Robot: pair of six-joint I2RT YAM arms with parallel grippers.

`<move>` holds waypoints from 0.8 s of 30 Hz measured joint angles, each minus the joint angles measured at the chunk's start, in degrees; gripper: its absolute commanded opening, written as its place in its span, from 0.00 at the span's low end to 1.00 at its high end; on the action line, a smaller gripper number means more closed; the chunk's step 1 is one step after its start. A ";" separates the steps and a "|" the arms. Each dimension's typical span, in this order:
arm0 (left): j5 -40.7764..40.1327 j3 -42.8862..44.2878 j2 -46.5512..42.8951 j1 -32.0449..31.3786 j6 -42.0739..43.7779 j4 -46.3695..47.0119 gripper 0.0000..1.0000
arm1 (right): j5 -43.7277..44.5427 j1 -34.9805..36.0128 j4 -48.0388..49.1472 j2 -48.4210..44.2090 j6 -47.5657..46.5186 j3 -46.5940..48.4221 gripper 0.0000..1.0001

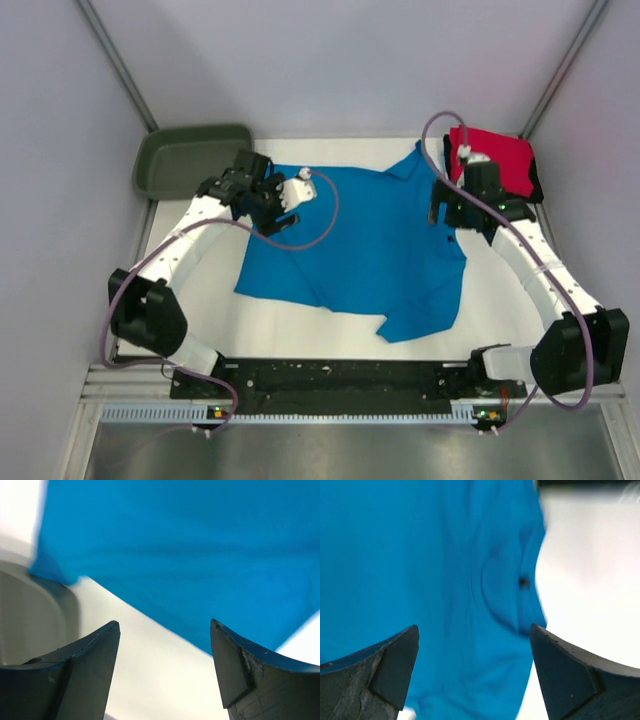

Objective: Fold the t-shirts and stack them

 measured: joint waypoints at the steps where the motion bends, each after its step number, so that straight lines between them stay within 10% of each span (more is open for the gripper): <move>1: -0.31 -5.29 -3.56 0.42 2.36 -0.79 0.78 | 0.44 0.90 -2.12 -1.95 0.74 -4.13 0.87; 10: -8.00 -38.47 -12.02 1.60 14.78 -0.13 0.82 | 0.57 5.03 -12.85 -13.40 11.15 -29.73 0.82; 17: -12.81 -43.78 -12.61 1.70 17.90 10.08 0.78 | -0.44 7.52 -10.19 -12.79 18.45 -30.97 0.86; 19: -13.77 -44.19 -12.61 1.77 17.90 13.14 0.65 | -0.85 7.52 -10.56 -12.83 20.44 -32.11 0.90; 22: -14.19 -44.63 -12.22 1.86 17.18 16.09 0.11 | -1.55 8.52 -12.33 -13.81 24.00 -33.86 0.91; 24: -13.38 -44.87 -11.89 1.88 16.33 16.31 0.00 | -2.08 9.49 -13.46 -15.30 25.92 -34.67 0.94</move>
